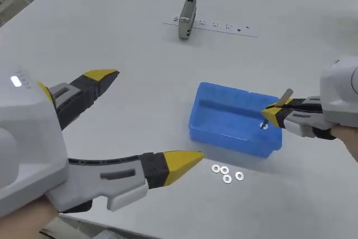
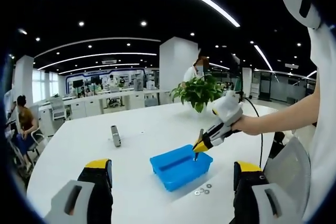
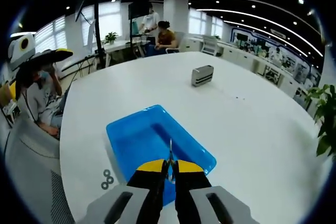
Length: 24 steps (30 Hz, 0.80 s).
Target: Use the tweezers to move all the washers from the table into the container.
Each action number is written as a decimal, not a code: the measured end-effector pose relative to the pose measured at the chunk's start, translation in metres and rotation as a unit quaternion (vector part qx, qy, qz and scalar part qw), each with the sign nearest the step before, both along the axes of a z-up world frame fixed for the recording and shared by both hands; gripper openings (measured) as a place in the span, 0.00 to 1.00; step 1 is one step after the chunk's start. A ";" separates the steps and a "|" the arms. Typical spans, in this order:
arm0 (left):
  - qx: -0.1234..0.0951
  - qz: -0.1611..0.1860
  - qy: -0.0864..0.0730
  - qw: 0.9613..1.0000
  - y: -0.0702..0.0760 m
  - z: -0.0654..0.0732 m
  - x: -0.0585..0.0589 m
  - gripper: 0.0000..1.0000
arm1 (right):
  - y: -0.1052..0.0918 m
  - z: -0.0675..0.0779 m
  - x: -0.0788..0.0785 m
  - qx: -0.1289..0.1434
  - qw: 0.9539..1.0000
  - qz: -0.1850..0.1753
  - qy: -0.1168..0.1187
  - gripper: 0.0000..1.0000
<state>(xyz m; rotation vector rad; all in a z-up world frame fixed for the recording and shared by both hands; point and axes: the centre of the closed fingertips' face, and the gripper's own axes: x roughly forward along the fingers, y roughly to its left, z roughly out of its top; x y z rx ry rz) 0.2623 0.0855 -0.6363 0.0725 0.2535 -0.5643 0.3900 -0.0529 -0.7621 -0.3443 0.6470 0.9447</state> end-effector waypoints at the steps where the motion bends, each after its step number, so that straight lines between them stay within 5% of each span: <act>1: 0.001 0.003 0.001 1.000 0.001 0.000 0.000 0.98 | 0.000 -0.001 0.000 -0.001 1.000 0.000 0.001 0.03; 9: 0.015 0.005 0.001 1.000 0.003 -0.002 -0.003 0.98 | -0.002 -0.016 0.001 0.001 1.000 -0.008 0.021 0.03; 18: 0.018 0.008 0.006 1.000 0.007 -0.004 -0.004 0.98 | -0.002 -0.013 0.002 0.016 0.999 -0.016 0.027 0.03; 24: 0.015 0.005 0.010 1.000 0.005 -0.006 -0.006 0.98 | -0.002 0.004 -0.005 0.037 0.999 -0.021 0.021 0.03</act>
